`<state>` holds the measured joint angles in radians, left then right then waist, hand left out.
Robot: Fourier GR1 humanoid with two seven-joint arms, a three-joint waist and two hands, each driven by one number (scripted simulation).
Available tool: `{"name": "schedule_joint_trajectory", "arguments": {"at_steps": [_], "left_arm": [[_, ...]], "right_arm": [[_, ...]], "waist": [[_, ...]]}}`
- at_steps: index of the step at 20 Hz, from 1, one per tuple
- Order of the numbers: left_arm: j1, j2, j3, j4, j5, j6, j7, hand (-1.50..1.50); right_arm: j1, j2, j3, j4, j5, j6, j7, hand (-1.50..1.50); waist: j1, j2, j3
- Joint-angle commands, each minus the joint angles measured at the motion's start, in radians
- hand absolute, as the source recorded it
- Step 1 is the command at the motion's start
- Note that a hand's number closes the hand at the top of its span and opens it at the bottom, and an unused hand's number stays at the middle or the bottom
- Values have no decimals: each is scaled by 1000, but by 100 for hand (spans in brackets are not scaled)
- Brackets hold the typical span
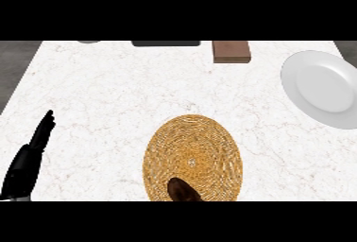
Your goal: Pick the bell pepper from the placemat and place it in the plate
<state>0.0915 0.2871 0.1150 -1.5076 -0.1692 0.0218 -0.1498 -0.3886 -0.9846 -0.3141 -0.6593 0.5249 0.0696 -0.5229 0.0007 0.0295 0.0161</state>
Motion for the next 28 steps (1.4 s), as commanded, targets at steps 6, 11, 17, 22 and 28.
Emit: {"name": "schedule_joint_trajectory", "arguments": {"at_steps": [6,11,17,22,28], "left_arm": [[-26,-1,-10,13,-17,5,-2,0],[-90,-4,-31,18,-27,-6,46,0],[-18,7,-29,4,-16,-38,13,0],[-41,-34,-55,14,-53,7,-4,0],[-63,-4,-30,22,-37,-23,19,0]], "right_arm": [[-54,-121,-152,165,-126,50,-425,150],[-135,-137,-126,243,-117,145,-528,150],[-226,-66,-76,291,-94,143,-520,150],[-354,-73,-13,346,-40,216,-425,150],[-433,63,94,375,67,144,-362,150]], "waist": [[28,-7,-3],[52,-6,-7],[62,-13,-11],[62,-11,-12],[61,-11,-13]]}}
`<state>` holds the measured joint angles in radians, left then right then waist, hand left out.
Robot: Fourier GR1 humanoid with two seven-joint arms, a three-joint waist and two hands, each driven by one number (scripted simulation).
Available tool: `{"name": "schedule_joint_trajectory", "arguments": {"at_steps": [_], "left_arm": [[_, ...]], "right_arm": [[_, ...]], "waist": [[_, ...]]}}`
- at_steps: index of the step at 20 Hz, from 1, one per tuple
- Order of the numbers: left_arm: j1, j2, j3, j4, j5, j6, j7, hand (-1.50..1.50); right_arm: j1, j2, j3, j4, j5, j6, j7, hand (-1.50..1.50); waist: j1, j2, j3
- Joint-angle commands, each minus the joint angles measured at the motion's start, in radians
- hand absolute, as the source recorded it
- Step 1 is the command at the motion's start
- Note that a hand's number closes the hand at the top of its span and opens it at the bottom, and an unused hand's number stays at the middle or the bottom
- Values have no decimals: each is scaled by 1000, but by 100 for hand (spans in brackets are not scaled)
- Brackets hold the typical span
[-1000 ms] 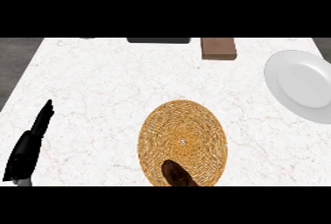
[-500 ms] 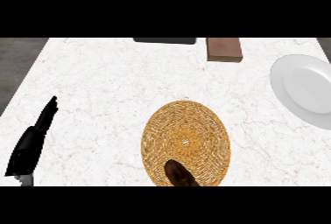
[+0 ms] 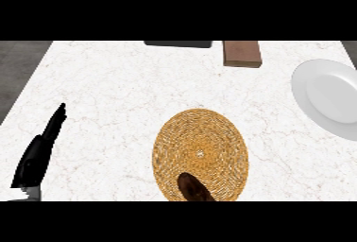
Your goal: Pick the bell pepper from the placemat and place it in the plate
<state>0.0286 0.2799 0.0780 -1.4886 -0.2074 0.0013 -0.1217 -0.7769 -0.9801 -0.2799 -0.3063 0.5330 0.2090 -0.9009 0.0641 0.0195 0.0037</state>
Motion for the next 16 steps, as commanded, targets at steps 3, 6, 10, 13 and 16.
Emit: {"name": "schedule_joint_trajectory", "arguments": {"at_steps": [3,6,10,13,16], "left_arm": [[27,-16,-14,-53,-8,3,17,0],[-24,31,35,15,24,-35,-10,0],[-12,13,24,31,8,-21,-33,0],[-34,0,11,24,-2,-11,-9,0],[-10,-26,-5,25,-20,11,-22,0]], "right_arm": [[-47,80,78,75,89,-7,15,150],[-98,143,96,103,115,-37,64,150],[-83,227,130,129,154,-87,50,150],[-139,228,48,207,77,-20,189,150],[-132,232,52,223,86,-36,234,-150]], "waist": [[-3,-2,0],[-1,3,0],[0,5,1],[7,9,1],[6,8,1]]}}
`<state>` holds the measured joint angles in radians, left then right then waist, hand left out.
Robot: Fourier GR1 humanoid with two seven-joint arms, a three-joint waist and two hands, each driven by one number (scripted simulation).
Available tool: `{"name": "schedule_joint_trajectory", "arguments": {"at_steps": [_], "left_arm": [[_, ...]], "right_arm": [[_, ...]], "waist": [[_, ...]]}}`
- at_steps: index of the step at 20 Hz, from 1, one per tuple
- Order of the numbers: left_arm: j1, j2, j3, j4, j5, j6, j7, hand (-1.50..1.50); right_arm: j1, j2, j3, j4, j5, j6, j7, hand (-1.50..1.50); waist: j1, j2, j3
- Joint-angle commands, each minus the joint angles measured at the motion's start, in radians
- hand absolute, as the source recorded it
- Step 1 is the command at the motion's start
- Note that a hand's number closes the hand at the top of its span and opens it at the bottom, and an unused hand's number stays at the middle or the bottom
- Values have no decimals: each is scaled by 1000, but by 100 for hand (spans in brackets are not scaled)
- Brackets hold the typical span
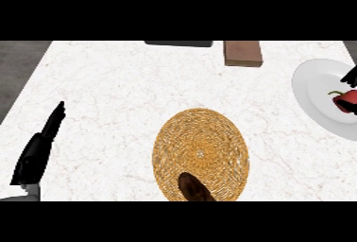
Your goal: Pick the bell pepper from the placemat and place it in the plate
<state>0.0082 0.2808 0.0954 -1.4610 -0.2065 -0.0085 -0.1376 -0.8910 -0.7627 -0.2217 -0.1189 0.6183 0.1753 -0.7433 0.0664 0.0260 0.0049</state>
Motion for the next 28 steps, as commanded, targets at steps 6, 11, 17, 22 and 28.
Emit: {"name": "schedule_joint_trajectory", "arguments": {"at_steps": [6,11,17,22,28], "left_arm": [[19,-11,-14,-46,-9,-2,33,0],[13,10,22,-22,14,-15,9,0],[-12,-3,2,-31,-2,-9,34,0],[50,-24,-3,-46,-13,15,-16,0],[51,-11,8,-67,3,-3,7,0]], "right_arm": [[2,28,-90,28,-85,-4,4,-150],[-15,-46,-215,45,-208,60,22,-150],[8,-136,-326,75,-318,107,97,-150],[77,-207,-401,89,-396,244,64,-150],[150,-255,-429,53,-426,348,-8,-150]], "waist": [[-3,0,2],[-6,4,2],[-11,9,5],[-4,12,8],[-7,11,13]]}}
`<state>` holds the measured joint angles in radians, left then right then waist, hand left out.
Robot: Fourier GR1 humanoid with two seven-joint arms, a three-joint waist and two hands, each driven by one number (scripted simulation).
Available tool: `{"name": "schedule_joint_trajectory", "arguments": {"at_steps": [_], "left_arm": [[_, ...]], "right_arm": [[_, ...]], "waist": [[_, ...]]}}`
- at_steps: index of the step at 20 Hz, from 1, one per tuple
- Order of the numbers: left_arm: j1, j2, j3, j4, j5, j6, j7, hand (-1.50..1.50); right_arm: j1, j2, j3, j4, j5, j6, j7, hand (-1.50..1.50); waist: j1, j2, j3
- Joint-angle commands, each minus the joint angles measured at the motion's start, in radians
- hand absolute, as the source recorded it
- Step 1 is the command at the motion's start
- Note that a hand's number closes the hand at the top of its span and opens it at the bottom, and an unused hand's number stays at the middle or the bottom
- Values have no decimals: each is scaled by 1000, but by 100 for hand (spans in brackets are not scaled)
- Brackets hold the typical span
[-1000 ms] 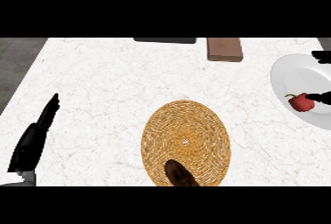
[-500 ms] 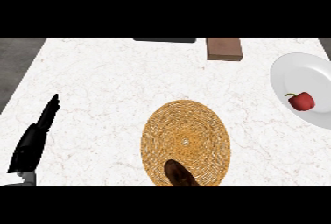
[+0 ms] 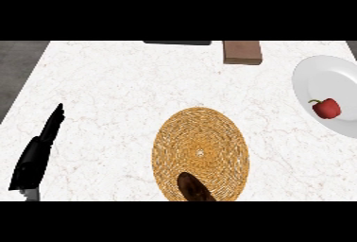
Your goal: Pick the bell pepper from the placemat and place it in the plate
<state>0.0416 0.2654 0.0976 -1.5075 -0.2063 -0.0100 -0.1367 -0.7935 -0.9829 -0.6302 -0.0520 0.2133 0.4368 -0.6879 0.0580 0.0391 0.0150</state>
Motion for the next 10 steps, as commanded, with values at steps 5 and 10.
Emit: {"name": "schedule_joint_trajectory", "arguments": {"at_steps": [5,10], "left_arm": [[-9,-19,-8,-3,-9,18,-4,0],[2,2,11,7,1,4,-4,0]], "right_arm": [[94,-30,-10,-51,-12,77,-87,-150],[124,-71,-33,-55,-36,115,-58,-150]], "waist": [[-1,7,5],[-3,5,6]]}}
